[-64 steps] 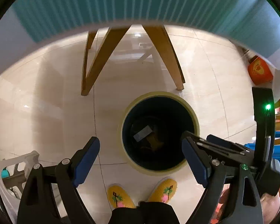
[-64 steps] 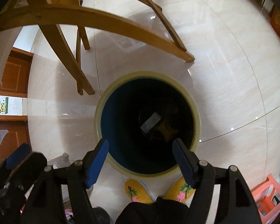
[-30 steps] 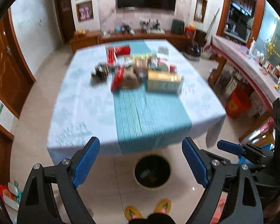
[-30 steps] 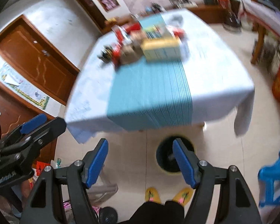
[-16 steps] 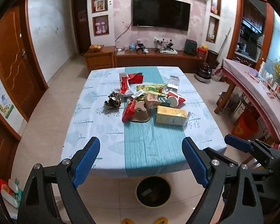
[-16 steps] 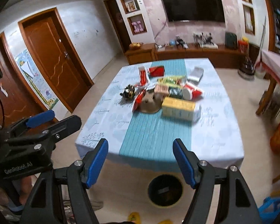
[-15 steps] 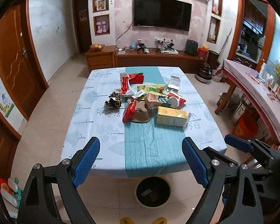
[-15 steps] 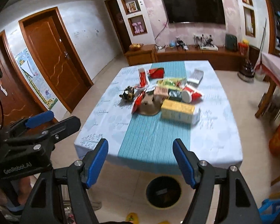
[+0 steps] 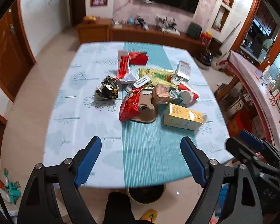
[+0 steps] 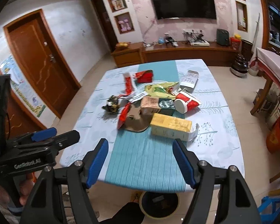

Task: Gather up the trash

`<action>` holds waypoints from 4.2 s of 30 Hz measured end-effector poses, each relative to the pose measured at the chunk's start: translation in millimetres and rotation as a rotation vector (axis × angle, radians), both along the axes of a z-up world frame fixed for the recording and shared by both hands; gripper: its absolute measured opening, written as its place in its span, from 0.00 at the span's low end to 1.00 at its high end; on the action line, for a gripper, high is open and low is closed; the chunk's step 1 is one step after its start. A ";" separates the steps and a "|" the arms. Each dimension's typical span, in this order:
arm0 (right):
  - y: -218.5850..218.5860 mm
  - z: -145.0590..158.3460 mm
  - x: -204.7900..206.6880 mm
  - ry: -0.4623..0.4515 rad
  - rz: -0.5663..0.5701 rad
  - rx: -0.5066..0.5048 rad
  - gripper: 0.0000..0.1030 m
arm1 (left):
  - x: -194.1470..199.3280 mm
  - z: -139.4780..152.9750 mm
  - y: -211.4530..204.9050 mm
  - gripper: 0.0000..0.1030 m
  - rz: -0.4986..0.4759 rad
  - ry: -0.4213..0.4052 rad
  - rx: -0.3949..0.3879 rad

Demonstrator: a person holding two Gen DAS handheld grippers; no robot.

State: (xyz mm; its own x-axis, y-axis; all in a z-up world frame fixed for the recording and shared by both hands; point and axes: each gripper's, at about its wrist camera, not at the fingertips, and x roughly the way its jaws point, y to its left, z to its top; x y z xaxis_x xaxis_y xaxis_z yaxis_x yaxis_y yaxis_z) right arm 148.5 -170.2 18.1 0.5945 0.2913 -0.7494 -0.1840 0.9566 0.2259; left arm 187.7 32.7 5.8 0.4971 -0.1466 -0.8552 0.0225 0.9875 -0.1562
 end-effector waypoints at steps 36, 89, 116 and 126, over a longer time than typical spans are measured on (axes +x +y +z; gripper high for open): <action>73.0 -80.1 181.6 0.235 -0.084 0.060 0.42 | 185.7 -142.6 39.4 0.13 -0.208 0.320 -0.245; 102.0 -183.5 307.2 0.687 -0.211 0.240 0.34 | 195.9 -74.8 121.6 0.07 -0.010 0.162 -0.257; 147.2 -194.2 324.7 0.664 -0.299 0.143 0.08 | 195.5 -78.4 141.3 0.07 0.014 0.165 -0.259; 119.2 -128.0 279.4 0.527 -0.225 0.189 0.03 | 166.5 -51.0 126.5 0.07 0.002 0.114 -0.252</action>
